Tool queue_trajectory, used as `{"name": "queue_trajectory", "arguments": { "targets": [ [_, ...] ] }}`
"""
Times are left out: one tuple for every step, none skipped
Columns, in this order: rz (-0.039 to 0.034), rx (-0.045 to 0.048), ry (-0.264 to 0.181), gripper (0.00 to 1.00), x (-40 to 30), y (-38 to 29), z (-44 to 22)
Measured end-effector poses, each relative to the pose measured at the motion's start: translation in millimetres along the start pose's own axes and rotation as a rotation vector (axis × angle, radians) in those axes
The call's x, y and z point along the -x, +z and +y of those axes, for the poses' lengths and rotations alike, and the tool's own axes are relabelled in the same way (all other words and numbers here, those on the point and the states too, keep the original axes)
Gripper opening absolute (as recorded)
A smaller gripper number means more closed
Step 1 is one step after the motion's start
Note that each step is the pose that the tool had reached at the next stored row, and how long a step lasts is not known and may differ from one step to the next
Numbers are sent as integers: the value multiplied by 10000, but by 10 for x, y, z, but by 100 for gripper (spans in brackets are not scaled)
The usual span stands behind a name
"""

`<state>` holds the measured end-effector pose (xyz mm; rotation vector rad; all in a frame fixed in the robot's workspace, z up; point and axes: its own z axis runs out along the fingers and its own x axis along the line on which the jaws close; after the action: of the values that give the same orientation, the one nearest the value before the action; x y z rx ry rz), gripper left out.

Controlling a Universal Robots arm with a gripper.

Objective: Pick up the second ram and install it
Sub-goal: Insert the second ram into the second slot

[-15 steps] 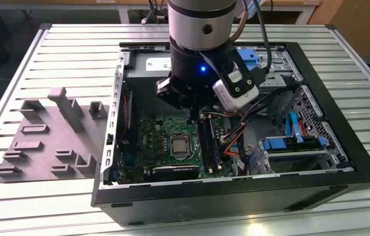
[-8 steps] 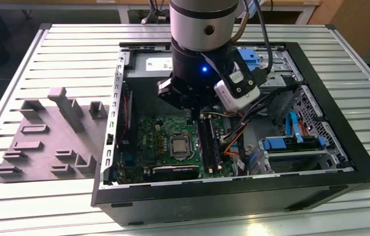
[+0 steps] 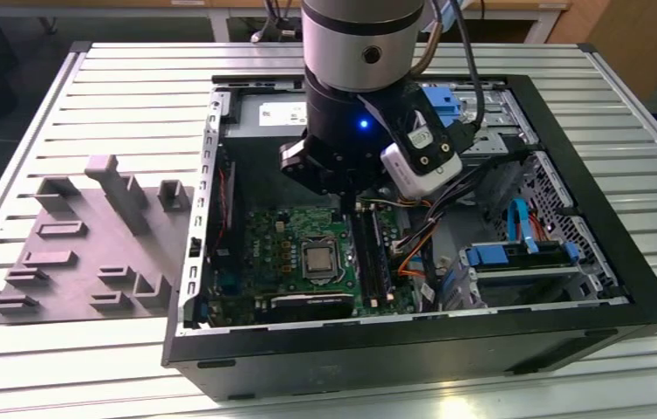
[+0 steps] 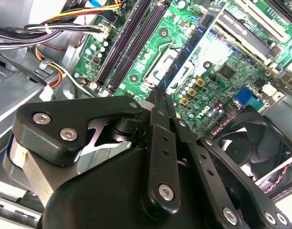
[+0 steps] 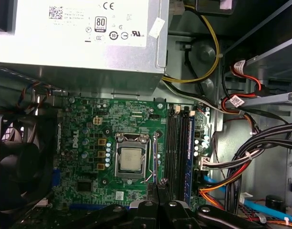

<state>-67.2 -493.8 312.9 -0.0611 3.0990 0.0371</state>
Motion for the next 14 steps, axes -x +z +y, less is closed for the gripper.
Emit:
{"name": "queue_trajectory", "arguments": {
  "targets": [
    [-1,0,-1,11,3,1,0],
    [0,1,-2,11,6,4,0],
    [-1,2,0,11,8,7,0],
    [-1,2,0,11,11,10,-1],
    [0,1,-1,11,15,13,-1],
    [0,1,0,11,21,18,-1],
    [0,0,0,11,27,21,-2],
    [0,0,0,11,33,26,-2],
    [0,1,0,11,38,31,-2],
    [-1,2,1,11,40,38,-2],
    [0,1,0,11,48,44,-2],
    [0,-1,0,11,57,49,-3],
    [0,0,0,11,67,55,-3],
    [-1,1,0,11,72,62,-4]
  ]
}}
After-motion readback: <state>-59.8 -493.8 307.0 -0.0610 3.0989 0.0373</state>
